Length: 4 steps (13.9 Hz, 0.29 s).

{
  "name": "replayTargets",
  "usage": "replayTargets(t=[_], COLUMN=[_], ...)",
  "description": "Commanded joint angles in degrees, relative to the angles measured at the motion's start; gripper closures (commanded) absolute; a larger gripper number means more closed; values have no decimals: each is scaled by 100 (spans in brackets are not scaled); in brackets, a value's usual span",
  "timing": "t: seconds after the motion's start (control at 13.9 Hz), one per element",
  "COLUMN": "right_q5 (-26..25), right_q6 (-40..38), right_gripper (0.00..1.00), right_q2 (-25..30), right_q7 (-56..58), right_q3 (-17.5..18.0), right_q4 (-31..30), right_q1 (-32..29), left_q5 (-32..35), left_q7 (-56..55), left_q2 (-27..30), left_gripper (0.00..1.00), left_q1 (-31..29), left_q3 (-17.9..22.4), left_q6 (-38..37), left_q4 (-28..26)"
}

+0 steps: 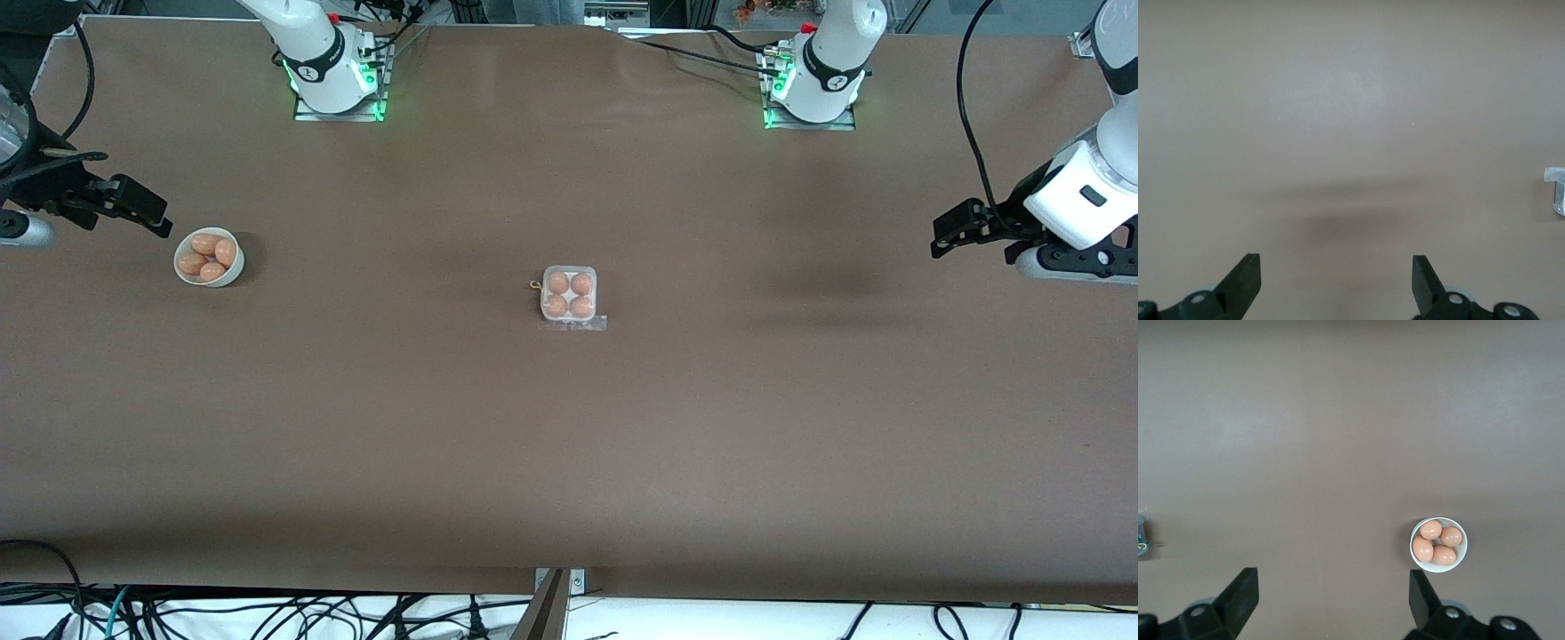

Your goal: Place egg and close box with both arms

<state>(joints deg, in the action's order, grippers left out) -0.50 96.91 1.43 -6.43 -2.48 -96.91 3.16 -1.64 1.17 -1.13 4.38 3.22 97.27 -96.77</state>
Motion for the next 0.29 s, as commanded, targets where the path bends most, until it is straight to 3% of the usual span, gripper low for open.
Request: replayTargets(t=[0.0, 0.22], right_q5=[15, 15], right_q6=[-31, -31], right_gripper=[0, 0], right_q2=[6, 15], right_q7=[71, 71], right_q3=[20, 20], right_q4=[49, 49], right_q1=[-17, -17], left_q5=[-12, -12], left_q7=[76, 94], left_q2=[236, 245], left_gripper=[0, 0], left_q1=[-25, -25], left_q3=[-23, -23], left_q6=[82, 73], left_q4=[-123, -123])
